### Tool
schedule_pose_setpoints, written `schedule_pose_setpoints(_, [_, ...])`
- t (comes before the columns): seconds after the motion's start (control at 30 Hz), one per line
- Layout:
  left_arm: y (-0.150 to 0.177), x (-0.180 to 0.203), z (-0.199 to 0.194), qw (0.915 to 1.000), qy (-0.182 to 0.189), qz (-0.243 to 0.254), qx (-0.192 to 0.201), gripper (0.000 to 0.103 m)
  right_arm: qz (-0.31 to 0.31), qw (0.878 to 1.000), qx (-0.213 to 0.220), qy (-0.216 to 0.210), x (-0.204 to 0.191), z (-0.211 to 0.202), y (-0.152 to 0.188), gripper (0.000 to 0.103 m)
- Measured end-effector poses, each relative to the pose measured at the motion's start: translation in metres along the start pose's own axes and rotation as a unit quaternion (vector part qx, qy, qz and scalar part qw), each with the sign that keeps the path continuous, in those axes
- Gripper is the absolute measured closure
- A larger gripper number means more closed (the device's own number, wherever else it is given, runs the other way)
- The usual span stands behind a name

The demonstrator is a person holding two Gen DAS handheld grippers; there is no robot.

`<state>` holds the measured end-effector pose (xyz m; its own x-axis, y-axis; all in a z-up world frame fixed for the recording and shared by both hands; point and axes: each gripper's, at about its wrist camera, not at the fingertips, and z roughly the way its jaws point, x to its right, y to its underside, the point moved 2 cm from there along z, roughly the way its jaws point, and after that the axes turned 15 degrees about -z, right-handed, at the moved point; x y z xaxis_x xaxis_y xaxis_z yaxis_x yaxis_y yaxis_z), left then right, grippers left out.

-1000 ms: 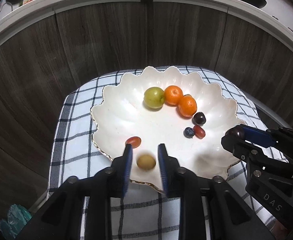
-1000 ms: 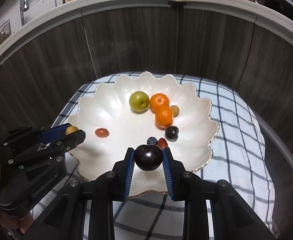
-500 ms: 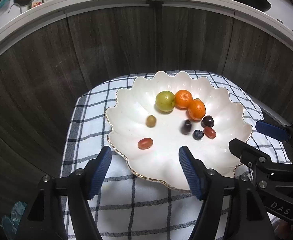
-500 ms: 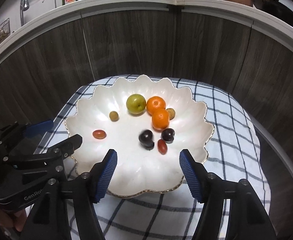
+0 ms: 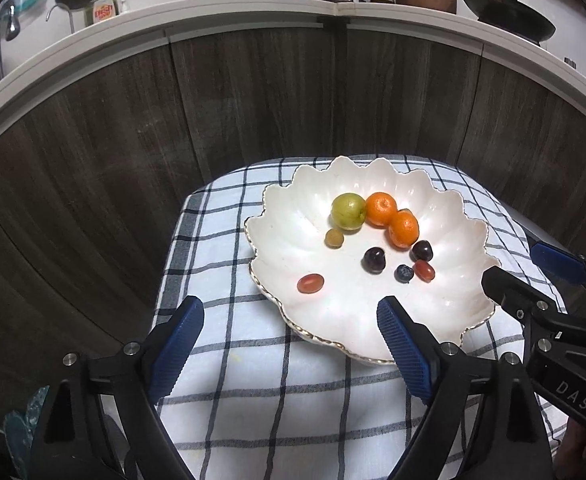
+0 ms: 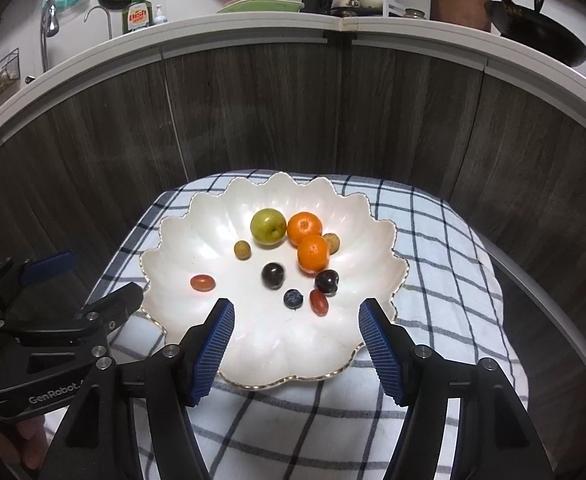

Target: Organize fruits

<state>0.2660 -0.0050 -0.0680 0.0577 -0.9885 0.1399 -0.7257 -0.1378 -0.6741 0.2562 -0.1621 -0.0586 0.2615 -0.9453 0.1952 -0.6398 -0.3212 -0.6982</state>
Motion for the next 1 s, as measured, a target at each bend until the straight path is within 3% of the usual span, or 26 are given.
schedule_pose_setpoints(1.0, [0.032,0.001,-0.072,0.9989,-0.018,-0.009,0.043,0.006,0.021,0.999,0.038,0.027,0.006,-0.071,0.028,0.036])
